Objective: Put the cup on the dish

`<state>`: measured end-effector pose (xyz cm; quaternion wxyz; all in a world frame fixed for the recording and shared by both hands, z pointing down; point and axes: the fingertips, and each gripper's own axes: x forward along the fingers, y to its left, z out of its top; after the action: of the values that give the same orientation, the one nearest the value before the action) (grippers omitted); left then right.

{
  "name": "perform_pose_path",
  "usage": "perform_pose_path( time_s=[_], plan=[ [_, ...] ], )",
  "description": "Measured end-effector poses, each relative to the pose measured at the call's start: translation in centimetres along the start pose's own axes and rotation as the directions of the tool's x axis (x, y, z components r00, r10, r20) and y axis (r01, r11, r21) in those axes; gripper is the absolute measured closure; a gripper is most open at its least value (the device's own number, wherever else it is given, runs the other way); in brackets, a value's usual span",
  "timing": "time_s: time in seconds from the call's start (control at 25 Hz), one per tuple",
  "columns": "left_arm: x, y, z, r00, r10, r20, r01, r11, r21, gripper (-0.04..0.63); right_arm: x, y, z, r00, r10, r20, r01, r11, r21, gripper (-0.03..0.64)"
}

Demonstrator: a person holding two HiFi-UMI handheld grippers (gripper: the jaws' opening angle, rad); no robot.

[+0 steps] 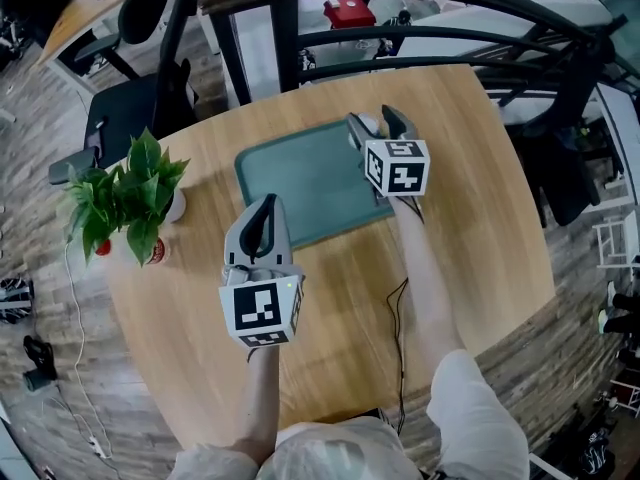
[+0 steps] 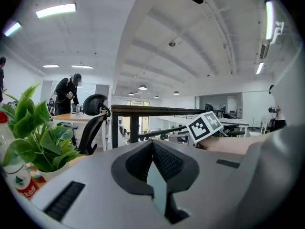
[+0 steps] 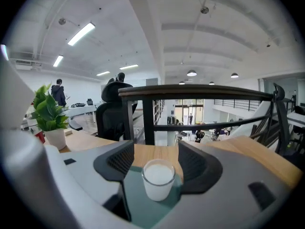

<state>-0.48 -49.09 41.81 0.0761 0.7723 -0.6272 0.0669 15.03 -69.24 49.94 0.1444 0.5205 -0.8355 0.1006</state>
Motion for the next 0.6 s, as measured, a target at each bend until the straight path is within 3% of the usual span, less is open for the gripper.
perform_pose_path(
  time_s=[0.28,0.44,0.6],
  plan=[
    [-3.0,0.5,4.3,0.996,-0.001,0.093,0.002,1.000,-0.010,0.586,-6.9,3.0,10.0,0.979,0.004,0.203,0.008,0.998,-0.058,0.339],
    [-5.7,0.0,7.1,0.985,-0.012,0.170,0.017,0.999,-0.028,0.586,-13.8,6.3,14.6,0.943,0.035,0.331,-0.023,0.999,-0.039,0.341],
    [-8.6,-1.5,10.2,0.968,-0.044,0.247,0.054,0.998,-0.033,0.586,-21.7,9.8,17.7,0.901,0.059,0.431,-0.022,0.996,-0.089,0.344]
  ],
)
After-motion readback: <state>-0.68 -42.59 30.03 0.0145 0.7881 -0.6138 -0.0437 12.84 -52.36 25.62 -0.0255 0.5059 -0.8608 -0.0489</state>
